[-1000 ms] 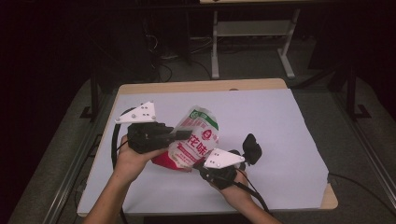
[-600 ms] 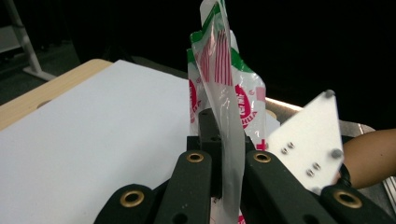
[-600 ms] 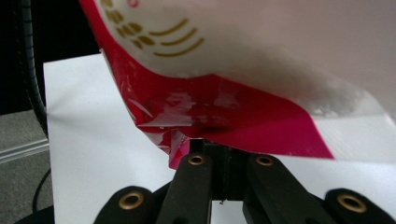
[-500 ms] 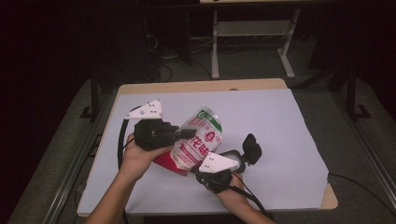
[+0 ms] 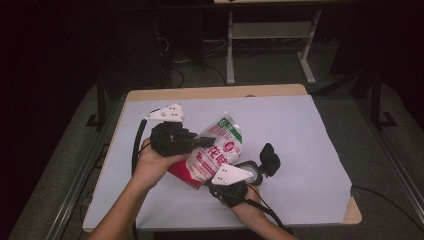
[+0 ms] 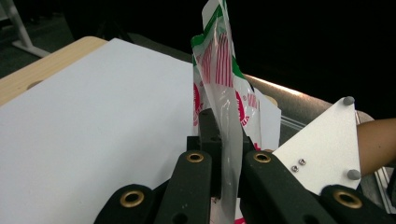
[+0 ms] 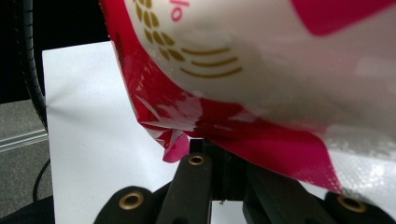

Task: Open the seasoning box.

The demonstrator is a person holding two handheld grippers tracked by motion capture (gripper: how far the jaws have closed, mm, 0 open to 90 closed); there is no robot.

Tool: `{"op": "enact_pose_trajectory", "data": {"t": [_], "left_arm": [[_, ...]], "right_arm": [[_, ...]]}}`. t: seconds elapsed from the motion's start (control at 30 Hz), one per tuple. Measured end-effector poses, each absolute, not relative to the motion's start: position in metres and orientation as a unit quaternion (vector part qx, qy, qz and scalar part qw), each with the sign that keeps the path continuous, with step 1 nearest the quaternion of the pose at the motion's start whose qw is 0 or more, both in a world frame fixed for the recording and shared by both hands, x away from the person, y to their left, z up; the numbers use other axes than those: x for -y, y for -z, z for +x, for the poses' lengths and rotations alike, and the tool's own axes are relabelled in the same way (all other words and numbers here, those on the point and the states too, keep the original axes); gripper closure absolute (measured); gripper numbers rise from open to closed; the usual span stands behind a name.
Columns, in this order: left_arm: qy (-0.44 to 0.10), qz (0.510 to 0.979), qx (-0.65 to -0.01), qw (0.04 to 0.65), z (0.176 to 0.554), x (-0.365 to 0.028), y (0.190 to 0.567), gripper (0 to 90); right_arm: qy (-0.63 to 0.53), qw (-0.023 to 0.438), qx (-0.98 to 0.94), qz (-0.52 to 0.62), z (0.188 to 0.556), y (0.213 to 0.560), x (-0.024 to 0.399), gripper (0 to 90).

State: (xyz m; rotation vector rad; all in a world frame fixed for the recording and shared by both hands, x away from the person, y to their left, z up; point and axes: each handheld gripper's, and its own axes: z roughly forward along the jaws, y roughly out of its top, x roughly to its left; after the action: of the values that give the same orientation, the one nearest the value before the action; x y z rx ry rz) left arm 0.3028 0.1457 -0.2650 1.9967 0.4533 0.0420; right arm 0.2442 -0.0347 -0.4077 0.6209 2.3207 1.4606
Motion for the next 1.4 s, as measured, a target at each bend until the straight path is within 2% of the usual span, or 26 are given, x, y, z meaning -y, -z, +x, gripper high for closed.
{"op": "enact_pose_trajectory", "data": {"t": [0.63, 0.83, 1.4], "left_arm": [[-0.025, 0.849, -0.189, 0.493, 0.312, -0.122, 0.255, 90.0], [-0.024, 0.852, -0.194, 0.485, 0.314, -0.119, 0.256, 90.0], [-0.014, 0.857, -0.198, 0.475, 0.318, -0.111, 0.259, 90.0]], "right_arm": [[-0.508, 0.183, -0.811, 0.226, 0.241, 0.405, 0.038, 90.0], [-0.509, 0.170, -0.811, 0.234, 0.242, 0.406, 0.037, 90.0], [-0.504, 0.169, -0.813, 0.236, 0.240, 0.409, 0.033, 90.0]]}}
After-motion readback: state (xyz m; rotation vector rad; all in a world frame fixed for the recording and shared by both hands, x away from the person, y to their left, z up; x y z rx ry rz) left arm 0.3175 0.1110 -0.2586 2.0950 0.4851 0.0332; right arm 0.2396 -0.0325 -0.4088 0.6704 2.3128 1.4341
